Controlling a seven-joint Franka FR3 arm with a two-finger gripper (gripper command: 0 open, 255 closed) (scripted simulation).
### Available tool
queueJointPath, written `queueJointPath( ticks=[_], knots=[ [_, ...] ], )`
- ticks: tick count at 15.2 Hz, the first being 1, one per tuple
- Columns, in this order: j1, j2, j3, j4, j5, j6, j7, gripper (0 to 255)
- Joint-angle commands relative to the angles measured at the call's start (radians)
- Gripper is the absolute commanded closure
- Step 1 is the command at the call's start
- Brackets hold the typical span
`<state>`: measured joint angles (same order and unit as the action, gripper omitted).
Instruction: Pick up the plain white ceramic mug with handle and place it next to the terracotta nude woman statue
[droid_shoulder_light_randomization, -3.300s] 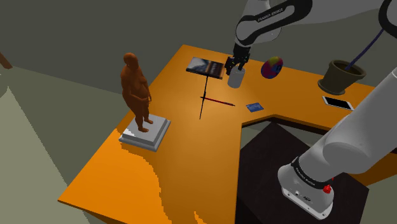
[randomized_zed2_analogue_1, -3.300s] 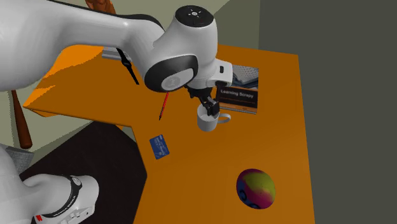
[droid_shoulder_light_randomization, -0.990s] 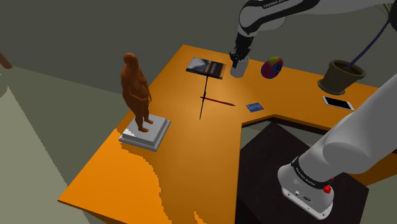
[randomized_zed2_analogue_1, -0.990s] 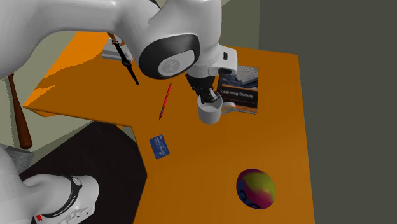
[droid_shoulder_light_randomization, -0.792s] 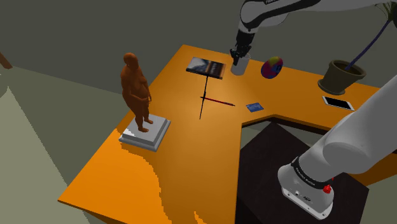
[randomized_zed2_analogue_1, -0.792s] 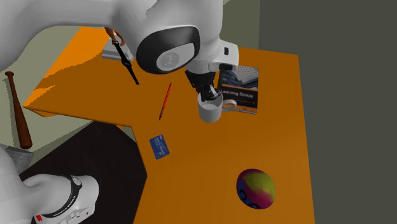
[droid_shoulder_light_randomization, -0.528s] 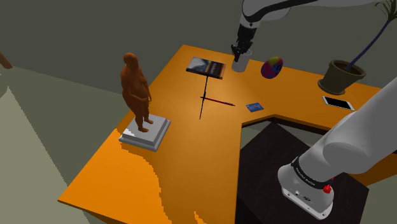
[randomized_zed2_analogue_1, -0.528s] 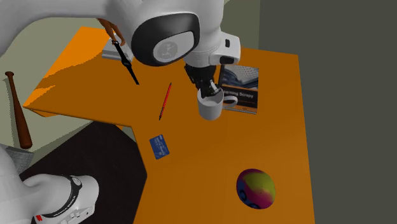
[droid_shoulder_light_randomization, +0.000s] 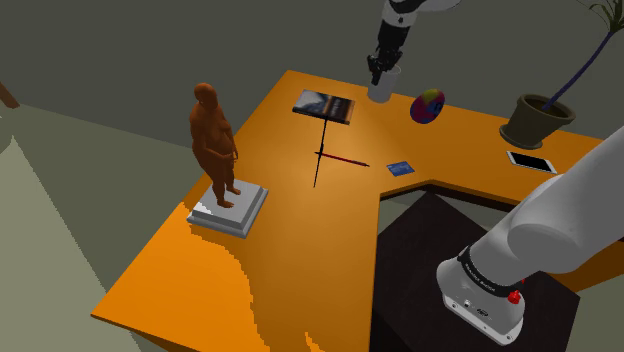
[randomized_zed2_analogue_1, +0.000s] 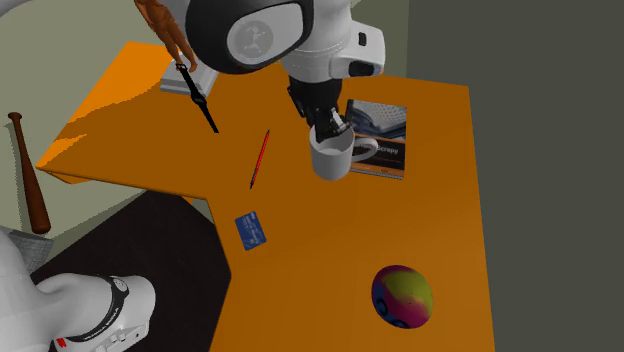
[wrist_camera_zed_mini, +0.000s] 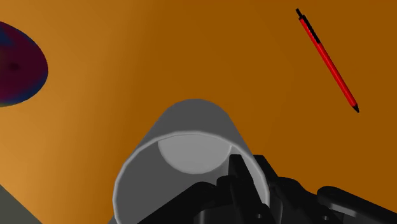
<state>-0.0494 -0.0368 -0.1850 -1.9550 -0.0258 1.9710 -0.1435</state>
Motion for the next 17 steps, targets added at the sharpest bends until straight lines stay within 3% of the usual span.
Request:
queueJointPath(
  ticks=[1,17],
  knots=[
    [-0.001,-0.003,-0.001,0.025,0.0,-0.029,-0.002,255],
    [0.0,-0.003,0.0,0.24,0.001,-0.244,-0.005,255]
  ],
)
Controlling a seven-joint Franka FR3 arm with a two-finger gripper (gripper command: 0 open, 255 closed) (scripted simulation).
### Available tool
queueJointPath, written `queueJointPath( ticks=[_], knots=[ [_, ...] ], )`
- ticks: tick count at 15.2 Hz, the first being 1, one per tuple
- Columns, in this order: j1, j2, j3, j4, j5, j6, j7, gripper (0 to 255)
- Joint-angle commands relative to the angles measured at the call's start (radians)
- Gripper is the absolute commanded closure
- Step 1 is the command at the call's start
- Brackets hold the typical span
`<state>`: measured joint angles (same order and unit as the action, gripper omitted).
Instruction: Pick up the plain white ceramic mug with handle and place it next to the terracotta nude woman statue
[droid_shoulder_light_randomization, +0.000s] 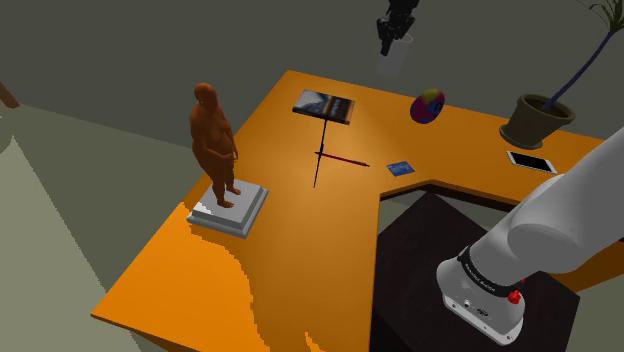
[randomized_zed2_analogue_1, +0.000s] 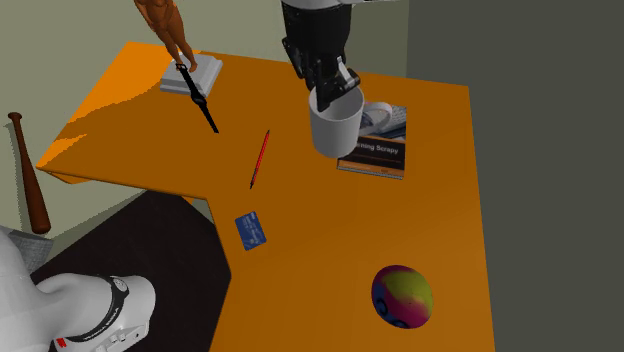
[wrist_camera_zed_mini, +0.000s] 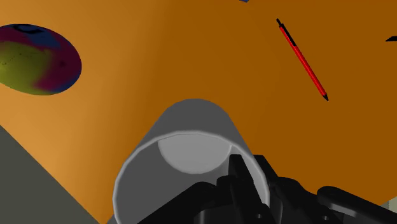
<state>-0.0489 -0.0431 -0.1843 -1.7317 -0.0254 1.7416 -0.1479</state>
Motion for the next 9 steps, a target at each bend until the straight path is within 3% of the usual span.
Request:
queueJointPath(
  ticks=[1,9],
  knots=[
    [0.0,0.005,0.0,0.033,0.001,-0.029,-0.001,255],
    [-0.001,0.03,-0.002,0.172,0.006,-0.143,-0.007,255]
  ],
)
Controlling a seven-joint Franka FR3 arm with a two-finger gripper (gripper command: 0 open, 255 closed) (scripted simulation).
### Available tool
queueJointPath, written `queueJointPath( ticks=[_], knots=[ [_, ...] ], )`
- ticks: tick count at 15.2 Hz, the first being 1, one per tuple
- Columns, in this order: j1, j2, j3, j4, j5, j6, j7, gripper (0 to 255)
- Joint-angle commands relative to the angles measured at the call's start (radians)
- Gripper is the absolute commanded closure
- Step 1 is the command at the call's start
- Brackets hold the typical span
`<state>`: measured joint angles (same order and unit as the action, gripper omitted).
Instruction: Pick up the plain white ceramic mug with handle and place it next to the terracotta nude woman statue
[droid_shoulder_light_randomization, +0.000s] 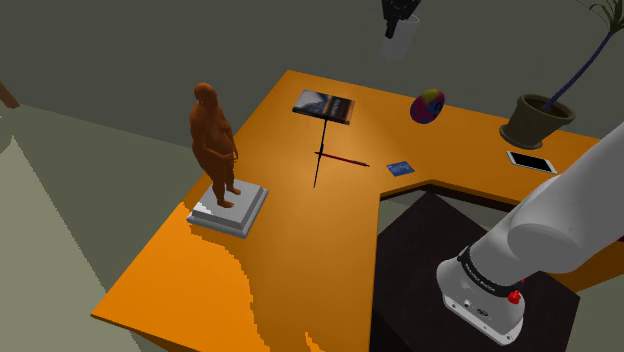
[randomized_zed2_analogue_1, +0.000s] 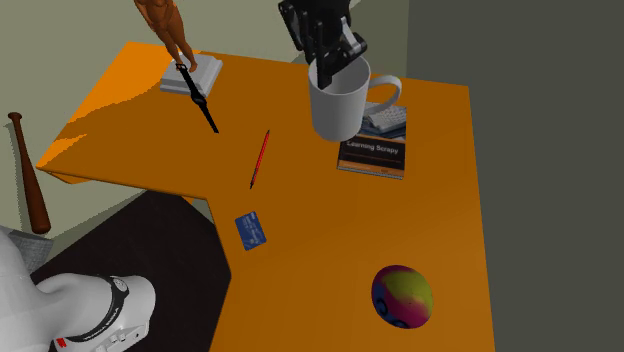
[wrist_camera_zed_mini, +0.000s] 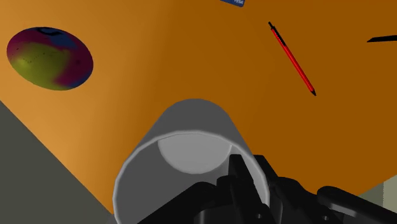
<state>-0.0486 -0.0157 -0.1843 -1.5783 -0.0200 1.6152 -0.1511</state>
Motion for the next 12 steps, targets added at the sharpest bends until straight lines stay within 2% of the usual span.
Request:
queueJointPath(
  ticks=[1,12],
  knots=[
    [-0.002,0.007,-0.002,0.038,0.002,-0.031,-0.004,255],
    [-0.008,0.081,-0.007,0.285,0.016,-0.206,-0.016,255]
  ],
)
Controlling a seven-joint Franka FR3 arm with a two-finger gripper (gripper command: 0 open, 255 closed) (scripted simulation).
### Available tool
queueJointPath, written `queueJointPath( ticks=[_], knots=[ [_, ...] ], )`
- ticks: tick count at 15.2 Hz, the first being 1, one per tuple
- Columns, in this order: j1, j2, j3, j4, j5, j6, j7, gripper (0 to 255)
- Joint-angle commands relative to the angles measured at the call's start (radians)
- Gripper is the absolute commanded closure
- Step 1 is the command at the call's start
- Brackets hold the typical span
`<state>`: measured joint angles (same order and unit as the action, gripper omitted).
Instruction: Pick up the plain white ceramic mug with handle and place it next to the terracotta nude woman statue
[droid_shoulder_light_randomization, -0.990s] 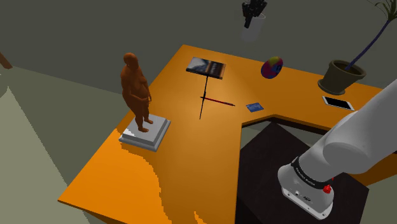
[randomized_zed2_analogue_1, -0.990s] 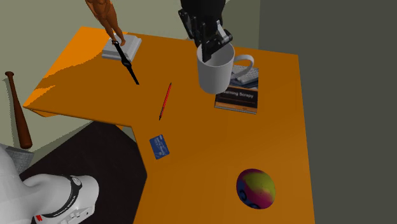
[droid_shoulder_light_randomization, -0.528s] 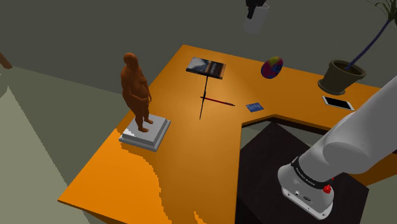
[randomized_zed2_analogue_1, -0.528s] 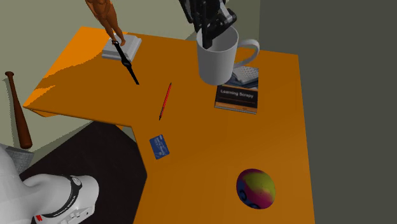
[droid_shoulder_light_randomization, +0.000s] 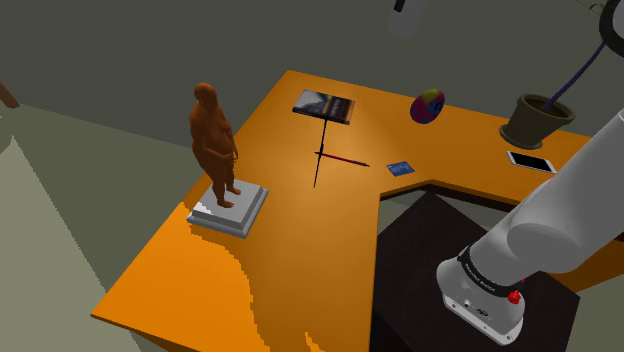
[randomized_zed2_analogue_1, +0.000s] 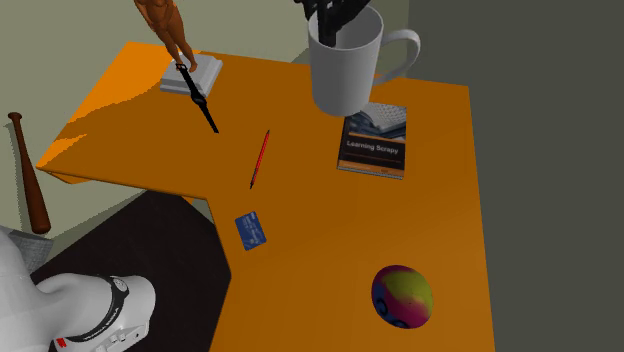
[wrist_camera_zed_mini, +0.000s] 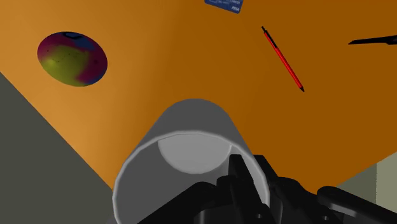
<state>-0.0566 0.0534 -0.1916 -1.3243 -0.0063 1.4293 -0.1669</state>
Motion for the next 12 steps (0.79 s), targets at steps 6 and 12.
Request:
queueJointPath(
  ticks=[6,12],
  knots=[
    [-0.01,0.08,-0.006,0.211,0.017,-0.132,-0.01,255],
    [-0.029,0.172,-0.012,0.424,0.04,-0.255,-0.021,255]
  ],
)
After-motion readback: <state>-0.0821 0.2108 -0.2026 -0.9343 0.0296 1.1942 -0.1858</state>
